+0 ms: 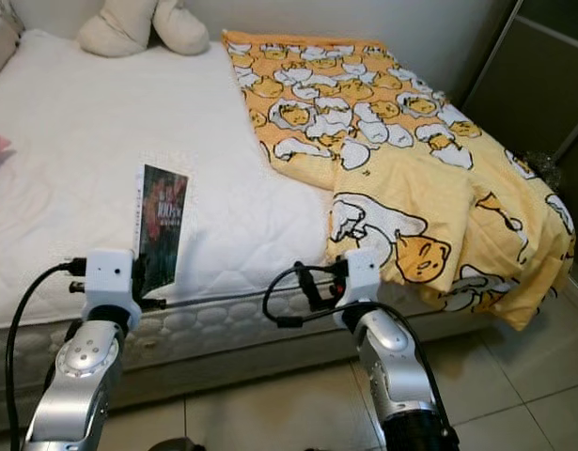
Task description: Clean up the room
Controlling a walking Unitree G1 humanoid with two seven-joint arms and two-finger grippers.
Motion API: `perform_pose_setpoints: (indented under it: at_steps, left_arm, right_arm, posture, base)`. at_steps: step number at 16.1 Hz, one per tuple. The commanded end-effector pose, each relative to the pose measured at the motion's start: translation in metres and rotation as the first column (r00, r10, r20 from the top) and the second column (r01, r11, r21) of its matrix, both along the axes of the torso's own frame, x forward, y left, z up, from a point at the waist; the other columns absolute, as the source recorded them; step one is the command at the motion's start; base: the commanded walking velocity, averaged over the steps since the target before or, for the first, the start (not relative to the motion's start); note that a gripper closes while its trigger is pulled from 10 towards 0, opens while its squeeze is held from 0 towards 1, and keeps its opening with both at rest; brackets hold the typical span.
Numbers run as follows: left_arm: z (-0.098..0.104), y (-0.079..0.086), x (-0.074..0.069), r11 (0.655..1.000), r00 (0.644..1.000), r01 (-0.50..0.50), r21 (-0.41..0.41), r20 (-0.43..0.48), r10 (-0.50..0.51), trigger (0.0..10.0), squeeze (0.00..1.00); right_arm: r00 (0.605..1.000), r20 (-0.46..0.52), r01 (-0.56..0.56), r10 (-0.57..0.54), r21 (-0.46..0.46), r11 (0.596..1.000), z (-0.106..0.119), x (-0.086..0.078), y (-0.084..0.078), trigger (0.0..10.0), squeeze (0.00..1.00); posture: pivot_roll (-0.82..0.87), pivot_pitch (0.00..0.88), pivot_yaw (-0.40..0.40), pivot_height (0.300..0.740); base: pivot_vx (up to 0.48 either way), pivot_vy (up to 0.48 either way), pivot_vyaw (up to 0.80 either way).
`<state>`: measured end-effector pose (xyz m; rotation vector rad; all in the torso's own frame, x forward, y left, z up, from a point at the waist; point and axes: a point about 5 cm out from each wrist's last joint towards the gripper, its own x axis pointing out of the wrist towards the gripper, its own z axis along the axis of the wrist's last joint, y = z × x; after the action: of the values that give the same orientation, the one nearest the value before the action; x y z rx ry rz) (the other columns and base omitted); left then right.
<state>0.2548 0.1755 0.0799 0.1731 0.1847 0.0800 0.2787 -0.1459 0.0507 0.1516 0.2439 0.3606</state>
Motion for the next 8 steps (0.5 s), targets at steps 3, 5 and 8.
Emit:
perform_pose_setpoints:
  at_steps: [3,5,8]
  left_arm:
    - [0.008,0.0,0.006,1.0,0.999,-0.023,-0.001,0.038,0.023,10.0,0.0]
    - [0.008,-0.006,0.007,1.0,0.999,-0.005,0.003,0.037,0.005,10.0,0.0]
    - [0.01,-0.014,0.007,1.0,0.999,0.021,0.009,0.041,-0.021,10.0,0.0]
  right_arm:
    - [0.999,0.032,0.001,-0.001,0.003,1.0,0.006,0.001,-0.003,10.0,0.02]
    - [1.0,0.031,-0.002,0.002,0.004,1.0,0.006,0.0,-0.003,10.0,0.03]
    - [0.999,0.025,-0.021,0.021,0.004,1.0,0.005,-0.001,-0.002,10.0,0.04]
  posture:
    - [0.06,0.0,-0.053,0.74]
    - [0.06,0.0,-0.053,0.74]
    - [0.06,0.0,-0.061,0.74]
  base:
    - [0.0,-0.48,0.0]
    - [0.0,-0.48,0.0]
    - [0.0,-0.48,0.0]
